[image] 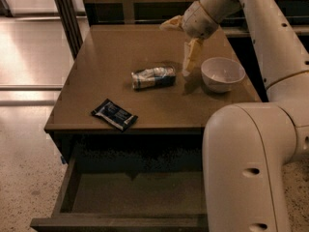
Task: Place redbull can into top drawer
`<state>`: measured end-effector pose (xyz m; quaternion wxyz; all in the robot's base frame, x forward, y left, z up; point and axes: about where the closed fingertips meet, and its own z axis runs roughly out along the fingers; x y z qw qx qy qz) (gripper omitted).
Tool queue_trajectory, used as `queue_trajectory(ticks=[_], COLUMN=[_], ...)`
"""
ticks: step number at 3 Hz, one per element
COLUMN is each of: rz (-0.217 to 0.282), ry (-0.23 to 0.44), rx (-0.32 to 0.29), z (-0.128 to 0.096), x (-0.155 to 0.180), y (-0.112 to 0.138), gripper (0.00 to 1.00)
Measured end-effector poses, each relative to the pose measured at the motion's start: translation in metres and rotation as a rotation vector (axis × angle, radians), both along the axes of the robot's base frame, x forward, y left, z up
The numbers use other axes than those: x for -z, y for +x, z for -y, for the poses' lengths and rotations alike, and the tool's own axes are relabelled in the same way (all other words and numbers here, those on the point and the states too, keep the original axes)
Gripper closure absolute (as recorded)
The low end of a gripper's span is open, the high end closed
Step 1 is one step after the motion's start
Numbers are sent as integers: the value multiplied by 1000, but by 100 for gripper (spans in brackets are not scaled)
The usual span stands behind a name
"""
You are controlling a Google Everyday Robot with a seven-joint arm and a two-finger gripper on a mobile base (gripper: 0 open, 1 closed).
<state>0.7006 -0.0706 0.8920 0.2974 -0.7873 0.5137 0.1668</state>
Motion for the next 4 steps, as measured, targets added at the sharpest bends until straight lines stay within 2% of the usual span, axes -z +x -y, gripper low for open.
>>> queue_trajectory(ticks=[1,3,4], rz=[-60,-170,-189], ry=[36,-13,-34], rx=[19,114,144], z=[-17,-30,-29], x=[12,34,43], y=[5,10,10], gripper=[0,0,0])
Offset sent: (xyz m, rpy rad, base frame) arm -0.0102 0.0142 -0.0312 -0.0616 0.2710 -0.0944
